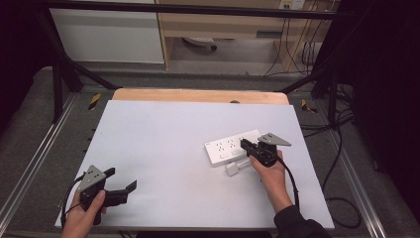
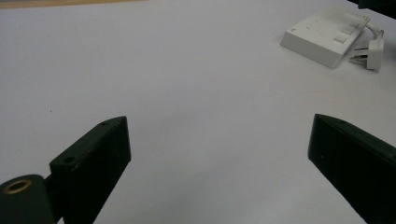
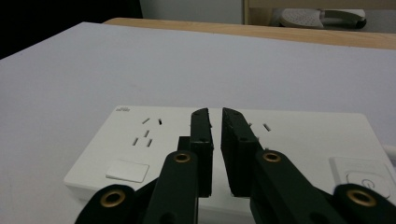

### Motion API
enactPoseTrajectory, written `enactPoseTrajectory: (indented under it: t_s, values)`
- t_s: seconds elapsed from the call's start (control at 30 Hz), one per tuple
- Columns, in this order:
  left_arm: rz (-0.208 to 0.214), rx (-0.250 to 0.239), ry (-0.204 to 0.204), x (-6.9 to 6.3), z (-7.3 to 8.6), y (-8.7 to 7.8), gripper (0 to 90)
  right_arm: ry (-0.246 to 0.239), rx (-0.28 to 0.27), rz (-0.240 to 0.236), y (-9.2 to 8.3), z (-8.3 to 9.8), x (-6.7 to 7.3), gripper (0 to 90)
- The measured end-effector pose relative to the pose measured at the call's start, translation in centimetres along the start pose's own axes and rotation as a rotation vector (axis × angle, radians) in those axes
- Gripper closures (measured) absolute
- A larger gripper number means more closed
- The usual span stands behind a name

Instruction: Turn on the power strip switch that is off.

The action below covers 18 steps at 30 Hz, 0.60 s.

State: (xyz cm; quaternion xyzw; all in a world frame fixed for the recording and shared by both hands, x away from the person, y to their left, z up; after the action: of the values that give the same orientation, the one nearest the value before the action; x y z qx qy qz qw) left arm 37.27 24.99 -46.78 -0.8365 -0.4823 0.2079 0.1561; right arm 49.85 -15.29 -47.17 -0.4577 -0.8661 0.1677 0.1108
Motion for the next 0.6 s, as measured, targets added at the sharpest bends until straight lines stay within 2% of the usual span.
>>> enactPoseTrajectory:
  t_s: [0.1,0.2,0.4,0.6]
  values:
    - [0.000,0.000,0.000,0.0,0.0,0.0,5.7,0.007,-0.005,-0.005,-0.2,-0.4,0.0,75.9]
    - [0.000,0.003,0.002,0.0,0.0,0.1,5.7,0.014,-0.007,-0.002,-0.4,-0.8,0.0,66.2]
    - [0.000,0.003,0.003,-0.1,0.0,0.1,5.7,0.051,0.011,0.000,-1.1,-1.7,-0.3,35.3]
    - [0.000,0.002,0.002,0.0,0.0,0.0,5.7,0.049,0.021,0.027,-2.1,-2.1,-0.7,16.2]
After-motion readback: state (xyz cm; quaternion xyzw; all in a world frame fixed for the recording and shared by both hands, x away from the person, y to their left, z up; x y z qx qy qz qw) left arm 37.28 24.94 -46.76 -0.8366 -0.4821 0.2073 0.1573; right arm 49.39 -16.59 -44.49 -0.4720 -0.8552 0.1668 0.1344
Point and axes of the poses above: each handheld gripper's, and its own axes: y roughly forward along the jaws, z roughly out of its underside, x roughly to its left, the point moved 9 cm from there along y, roughly forward along the jaws, and after that the axes turned 7 degrees about -y, right-handed, at the moved point
